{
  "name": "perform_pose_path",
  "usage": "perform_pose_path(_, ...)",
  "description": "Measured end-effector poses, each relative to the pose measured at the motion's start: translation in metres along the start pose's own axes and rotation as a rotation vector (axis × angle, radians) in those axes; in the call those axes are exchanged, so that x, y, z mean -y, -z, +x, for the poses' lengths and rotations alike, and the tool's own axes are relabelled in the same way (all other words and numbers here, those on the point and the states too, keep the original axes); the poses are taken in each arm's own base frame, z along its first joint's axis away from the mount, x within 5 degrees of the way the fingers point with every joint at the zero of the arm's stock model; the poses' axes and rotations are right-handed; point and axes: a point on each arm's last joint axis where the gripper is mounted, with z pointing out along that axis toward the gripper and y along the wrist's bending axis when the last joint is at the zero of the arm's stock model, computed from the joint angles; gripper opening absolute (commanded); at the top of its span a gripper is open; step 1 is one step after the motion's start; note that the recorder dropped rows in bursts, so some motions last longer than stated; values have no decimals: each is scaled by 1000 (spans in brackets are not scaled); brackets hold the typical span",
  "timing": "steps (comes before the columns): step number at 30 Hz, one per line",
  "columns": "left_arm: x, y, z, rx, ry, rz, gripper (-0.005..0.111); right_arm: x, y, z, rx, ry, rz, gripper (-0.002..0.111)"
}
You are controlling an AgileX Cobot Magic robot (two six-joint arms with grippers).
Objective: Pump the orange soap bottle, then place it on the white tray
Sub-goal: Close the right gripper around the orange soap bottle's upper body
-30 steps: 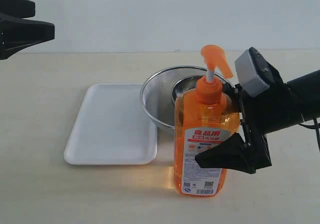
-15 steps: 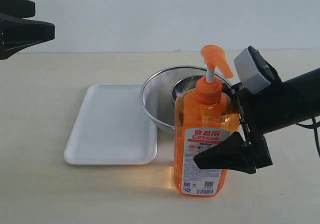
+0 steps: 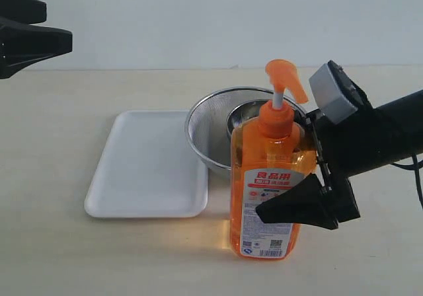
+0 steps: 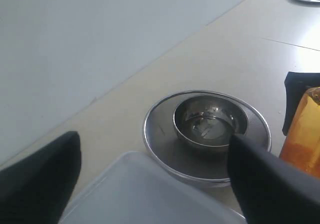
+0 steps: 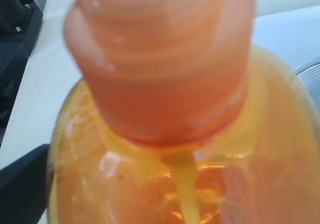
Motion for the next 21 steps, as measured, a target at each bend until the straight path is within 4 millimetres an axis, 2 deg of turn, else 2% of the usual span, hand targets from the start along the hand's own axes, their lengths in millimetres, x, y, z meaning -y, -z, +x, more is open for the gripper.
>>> perform_pose_path(21, 0, 0, 0, 0, 0, 0, 74, 2, 0, -3, 37, -32, 17, 105)
